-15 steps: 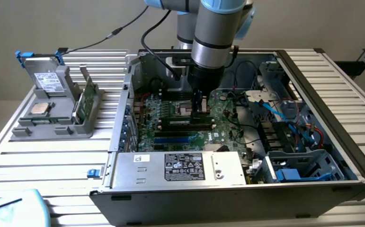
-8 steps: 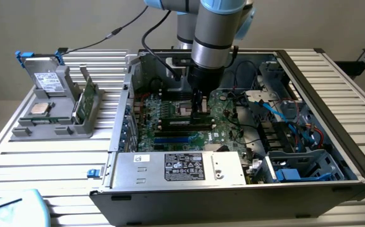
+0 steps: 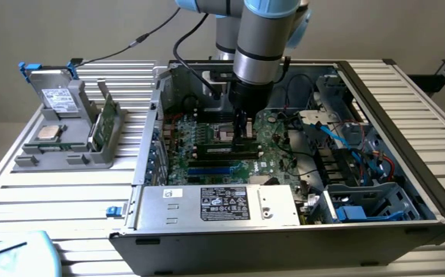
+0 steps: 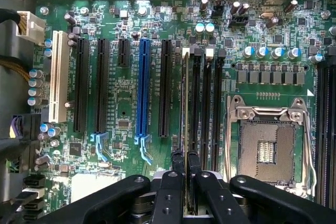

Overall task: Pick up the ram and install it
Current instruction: 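Insert the ram into the slot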

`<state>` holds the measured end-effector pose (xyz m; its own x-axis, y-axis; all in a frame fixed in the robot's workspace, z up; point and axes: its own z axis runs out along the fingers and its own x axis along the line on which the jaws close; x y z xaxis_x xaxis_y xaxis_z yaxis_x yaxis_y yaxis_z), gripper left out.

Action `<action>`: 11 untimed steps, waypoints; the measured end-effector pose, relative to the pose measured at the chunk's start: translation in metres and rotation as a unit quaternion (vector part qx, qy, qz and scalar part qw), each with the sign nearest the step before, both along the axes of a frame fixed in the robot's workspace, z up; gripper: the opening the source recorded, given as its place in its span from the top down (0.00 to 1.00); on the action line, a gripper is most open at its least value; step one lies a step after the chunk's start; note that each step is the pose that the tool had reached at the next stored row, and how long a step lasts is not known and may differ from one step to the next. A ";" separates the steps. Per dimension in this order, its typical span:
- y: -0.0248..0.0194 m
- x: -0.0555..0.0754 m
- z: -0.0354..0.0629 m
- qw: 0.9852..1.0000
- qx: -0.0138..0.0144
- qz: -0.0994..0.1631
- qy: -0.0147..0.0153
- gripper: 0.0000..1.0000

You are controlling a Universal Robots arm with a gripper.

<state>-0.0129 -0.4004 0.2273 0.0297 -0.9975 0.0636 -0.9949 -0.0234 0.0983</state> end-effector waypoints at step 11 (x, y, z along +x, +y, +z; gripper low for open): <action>0.0003 0.000 -0.0018 1.000 0.001 -0.004 0.000 0.86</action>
<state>-0.0130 -0.4001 0.2254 0.0214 -0.9978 0.0623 -0.9950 -0.0152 0.0987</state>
